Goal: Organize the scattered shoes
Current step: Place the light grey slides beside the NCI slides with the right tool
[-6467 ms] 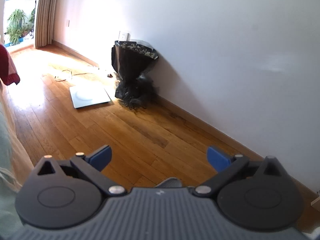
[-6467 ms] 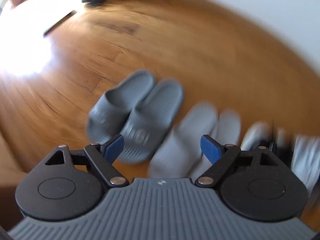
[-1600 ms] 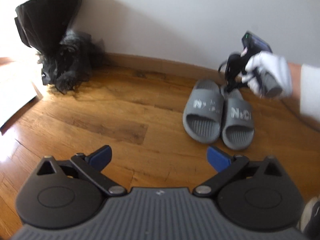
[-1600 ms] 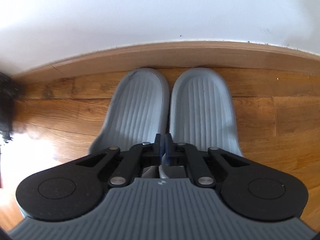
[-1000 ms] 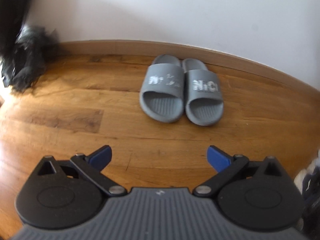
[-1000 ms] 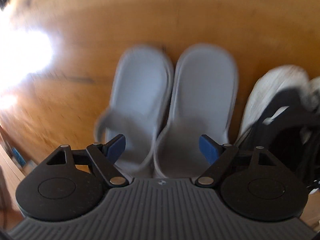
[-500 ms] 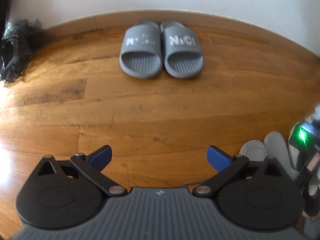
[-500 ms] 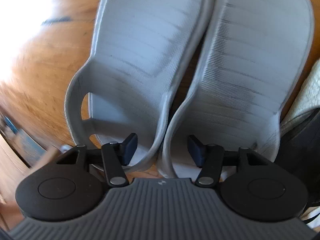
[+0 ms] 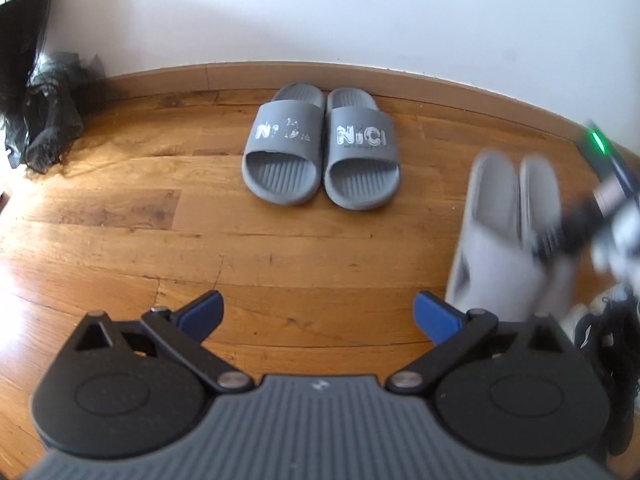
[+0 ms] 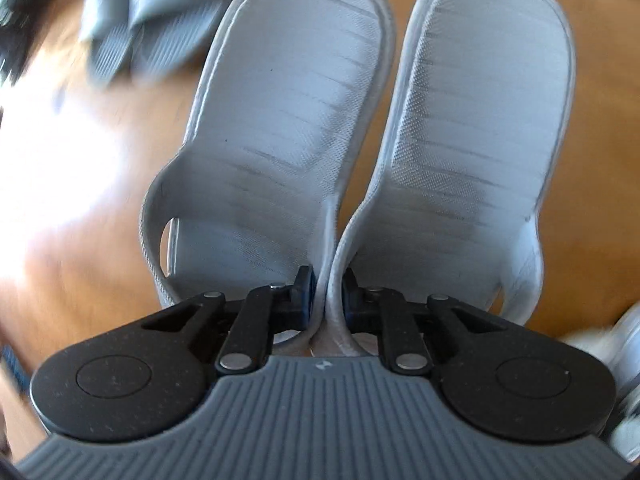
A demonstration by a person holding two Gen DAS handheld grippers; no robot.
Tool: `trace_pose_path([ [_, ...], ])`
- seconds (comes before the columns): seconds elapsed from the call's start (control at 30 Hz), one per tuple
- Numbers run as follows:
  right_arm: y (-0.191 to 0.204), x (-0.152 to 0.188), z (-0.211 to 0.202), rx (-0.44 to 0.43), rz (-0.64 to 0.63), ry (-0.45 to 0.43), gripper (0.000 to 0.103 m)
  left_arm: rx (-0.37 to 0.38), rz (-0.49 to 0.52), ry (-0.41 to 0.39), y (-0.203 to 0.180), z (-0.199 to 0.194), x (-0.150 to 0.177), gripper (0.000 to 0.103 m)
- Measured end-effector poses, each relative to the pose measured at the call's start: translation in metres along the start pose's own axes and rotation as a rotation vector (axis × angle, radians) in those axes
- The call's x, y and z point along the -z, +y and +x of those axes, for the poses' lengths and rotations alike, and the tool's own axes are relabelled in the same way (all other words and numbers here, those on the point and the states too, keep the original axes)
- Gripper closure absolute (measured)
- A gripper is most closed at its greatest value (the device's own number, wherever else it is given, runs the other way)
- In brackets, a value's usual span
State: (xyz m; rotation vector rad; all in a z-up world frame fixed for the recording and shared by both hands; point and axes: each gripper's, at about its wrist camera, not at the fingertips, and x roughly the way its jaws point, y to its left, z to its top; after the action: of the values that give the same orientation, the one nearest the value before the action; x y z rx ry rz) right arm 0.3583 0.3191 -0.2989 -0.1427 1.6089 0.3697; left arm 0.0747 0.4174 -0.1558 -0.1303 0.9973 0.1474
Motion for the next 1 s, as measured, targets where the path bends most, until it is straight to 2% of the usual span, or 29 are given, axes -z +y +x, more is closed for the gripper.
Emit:
trace_pose_path([
  [0.17, -0.004, -0.092, 0.003, 0.040, 0.075, -0.093, 0.090, -0.002, 0.115, -0.034, -0.020, -0.020, -0.010, 0.000],
  [0.27, 0.011, -0.135, 0.005, 0.032, 0.046, -0.137, 0.090, -0.021, 0.145, -0.038, -0.030, -0.029, -0.027, 0.000],
  [0.37, 0.025, -0.173, 0.017, 0.037, -0.017, -0.106, 0.089, -0.084, 0.088, -0.014, -0.045, -0.028, -0.056, 0.000],
  [0.47, 0.032, -0.204, 0.036, 0.050, -0.039, -0.039, 0.088, -0.093, 0.042, -0.011, -0.050, -0.027, -0.069, 0.000],
  [0.53, 0.031, -0.215, 0.041, 0.042, -0.019, -0.030, 0.086, -0.080, 0.001, -0.035, -0.048, -0.033, -0.076, 0.000],
  [0.63, 0.025, -0.230, 0.044, 0.043, 0.045, -0.030, 0.084, -0.068, -0.036, -0.069, -0.041, -0.037, -0.074, 0.001],
  [0.73, 0.025, -0.239, 0.042, 0.044, 0.055, -0.053, 0.082, -0.066, -0.076, -0.047, -0.031, -0.034, -0.067, 0.000],
  [0.83, 0.030, -0.243, 0.036, 0.035, 0.020, -0.097, 0.070, -0.085, -0.093, -0.026, -0.028, -0.031, -0.063, 0.000],
  [0.87, 0.031, -0.243, 0.034, 0.018, 0.019, -0.101, 0.062, -0.084, -0.091, -0.023, -0.029, -0.031, -0.062, 0.000],
  [0.9, 0.031, -0.242, 0.031, 0.003, 0.019, -0.108, 0.051, -0.083, -0.089, -0.020, -0.029, -0.031, -0.062, 0.000],
  [0.97, 0.027, -0.239, 0.015, 0.002, 0.053, -0.176, 0.025, -0.068, -0.084, -0.028, -0.032, -0.032, -0.062, 0.000],
  [1.0, 0.026, -0.236, 0.003, 0.007, 0.045, -0.222, 0.016, -0.060, -0.081, -0.032, -0.034, -0.033, -0.063, 0.000],
])
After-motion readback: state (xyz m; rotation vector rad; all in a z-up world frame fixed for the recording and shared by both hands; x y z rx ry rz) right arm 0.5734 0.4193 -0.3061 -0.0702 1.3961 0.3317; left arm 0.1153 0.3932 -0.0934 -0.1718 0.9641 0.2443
